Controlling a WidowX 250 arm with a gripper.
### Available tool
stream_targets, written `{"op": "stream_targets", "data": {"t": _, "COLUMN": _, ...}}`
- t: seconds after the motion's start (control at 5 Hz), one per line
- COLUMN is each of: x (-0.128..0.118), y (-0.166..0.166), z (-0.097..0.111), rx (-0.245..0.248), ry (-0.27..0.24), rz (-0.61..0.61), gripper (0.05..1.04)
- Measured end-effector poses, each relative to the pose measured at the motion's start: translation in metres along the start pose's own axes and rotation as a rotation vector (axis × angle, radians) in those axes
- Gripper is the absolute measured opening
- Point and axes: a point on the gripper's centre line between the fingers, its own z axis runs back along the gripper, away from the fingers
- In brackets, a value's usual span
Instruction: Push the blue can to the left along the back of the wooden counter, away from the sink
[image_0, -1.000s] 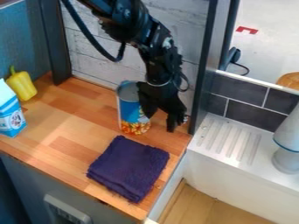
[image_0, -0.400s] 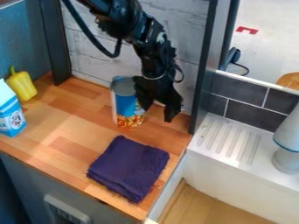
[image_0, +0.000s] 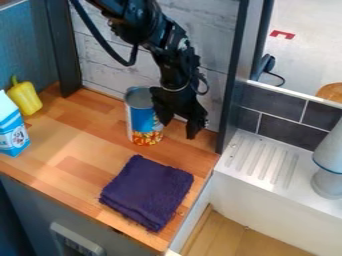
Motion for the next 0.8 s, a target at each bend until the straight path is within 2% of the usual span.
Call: {"op": "stream_targets", "data": {"t": 0.8, "x": -0.035, "y": 0.084, "z": 0.000, "rx": 0.086, "ry": 0.055, "rz": 0.185, "gripper": 1.000}}
